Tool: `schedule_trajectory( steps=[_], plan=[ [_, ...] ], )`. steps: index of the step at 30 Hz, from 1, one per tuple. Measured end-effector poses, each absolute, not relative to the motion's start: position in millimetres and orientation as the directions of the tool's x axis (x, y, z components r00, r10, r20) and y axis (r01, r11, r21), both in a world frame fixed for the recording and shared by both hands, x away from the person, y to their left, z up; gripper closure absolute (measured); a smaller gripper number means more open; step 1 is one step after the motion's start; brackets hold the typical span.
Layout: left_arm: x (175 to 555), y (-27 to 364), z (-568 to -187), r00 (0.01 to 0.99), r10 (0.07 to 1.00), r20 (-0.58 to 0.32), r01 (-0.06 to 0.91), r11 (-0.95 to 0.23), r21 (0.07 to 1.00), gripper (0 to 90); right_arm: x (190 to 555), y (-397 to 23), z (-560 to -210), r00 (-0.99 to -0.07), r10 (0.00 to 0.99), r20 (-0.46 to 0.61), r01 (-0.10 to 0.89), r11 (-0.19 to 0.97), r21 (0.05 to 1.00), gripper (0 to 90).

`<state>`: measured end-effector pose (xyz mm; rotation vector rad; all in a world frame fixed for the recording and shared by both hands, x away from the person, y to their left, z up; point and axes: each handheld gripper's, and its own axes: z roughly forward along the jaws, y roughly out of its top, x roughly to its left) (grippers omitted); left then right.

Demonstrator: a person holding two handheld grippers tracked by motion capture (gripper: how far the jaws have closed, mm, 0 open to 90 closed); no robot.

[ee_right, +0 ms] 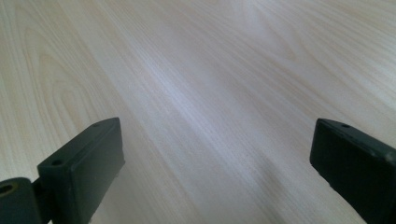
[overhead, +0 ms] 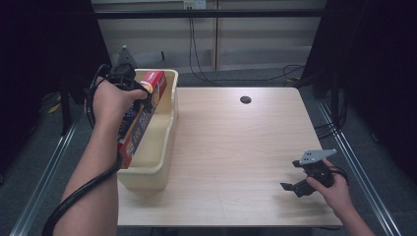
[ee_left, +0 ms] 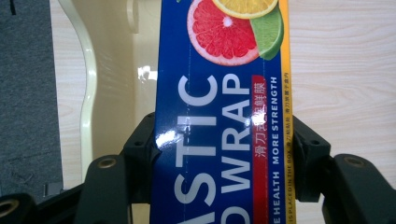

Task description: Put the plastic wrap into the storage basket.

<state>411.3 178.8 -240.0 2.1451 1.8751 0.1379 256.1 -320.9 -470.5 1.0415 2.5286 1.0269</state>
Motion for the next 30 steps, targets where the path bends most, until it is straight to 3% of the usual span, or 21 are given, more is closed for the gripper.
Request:
schedule_trajectory(
  steps=[30],
  plan=[
    [409, 189, -263, 0.108, 0.983, -0.146, 0.973, -0.075, 0.216, 40.3, 255, -321, -469, -0.729, 0.682, 0.06, 0.528, 0.505, 0.683, 2.7]
  ],
)
